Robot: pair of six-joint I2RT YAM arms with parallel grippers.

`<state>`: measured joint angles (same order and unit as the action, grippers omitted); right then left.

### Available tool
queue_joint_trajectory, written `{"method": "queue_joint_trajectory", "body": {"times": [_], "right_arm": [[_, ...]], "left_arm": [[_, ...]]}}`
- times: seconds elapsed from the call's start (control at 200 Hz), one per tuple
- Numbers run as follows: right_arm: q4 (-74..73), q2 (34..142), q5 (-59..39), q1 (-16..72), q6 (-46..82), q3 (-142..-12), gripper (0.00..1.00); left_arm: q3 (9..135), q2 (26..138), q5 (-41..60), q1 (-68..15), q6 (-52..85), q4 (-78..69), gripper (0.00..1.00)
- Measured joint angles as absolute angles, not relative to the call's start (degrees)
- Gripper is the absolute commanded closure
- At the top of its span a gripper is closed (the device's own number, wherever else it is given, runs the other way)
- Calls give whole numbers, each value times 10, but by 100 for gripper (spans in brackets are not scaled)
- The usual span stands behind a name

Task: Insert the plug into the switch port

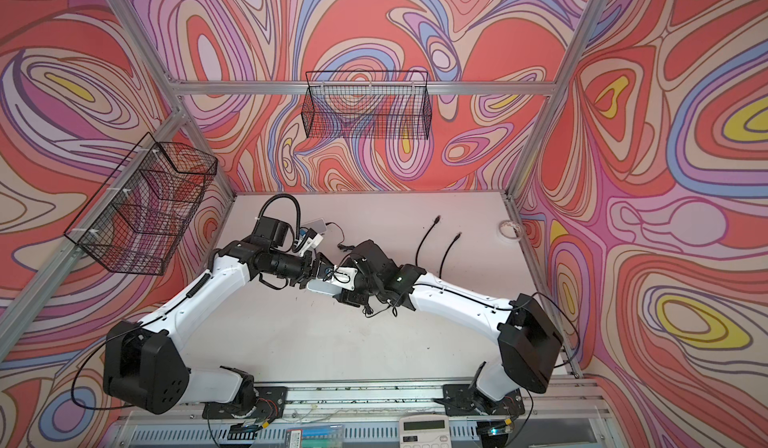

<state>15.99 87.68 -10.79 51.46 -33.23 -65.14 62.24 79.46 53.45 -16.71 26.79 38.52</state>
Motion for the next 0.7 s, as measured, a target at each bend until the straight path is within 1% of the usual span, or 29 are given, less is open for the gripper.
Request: {"method": "queue_joint_trajectory", "body": {"times": [0.13,0.185,0.416,0.701], "right_arm": [[159,883,-105,515,-345,-660,52],[158,884,-104,515,-349,-663,52],[158,890,-103,515,-365,-668,53],[159,895,-98,514,-376,-673,52]], "left_arm": [[622,790,536,-167,268,385,33],[621,789,536,-166,268,385,36],[616,789,531,-164,267,386,40],[616,789,521,-163,261,388,54]]}}
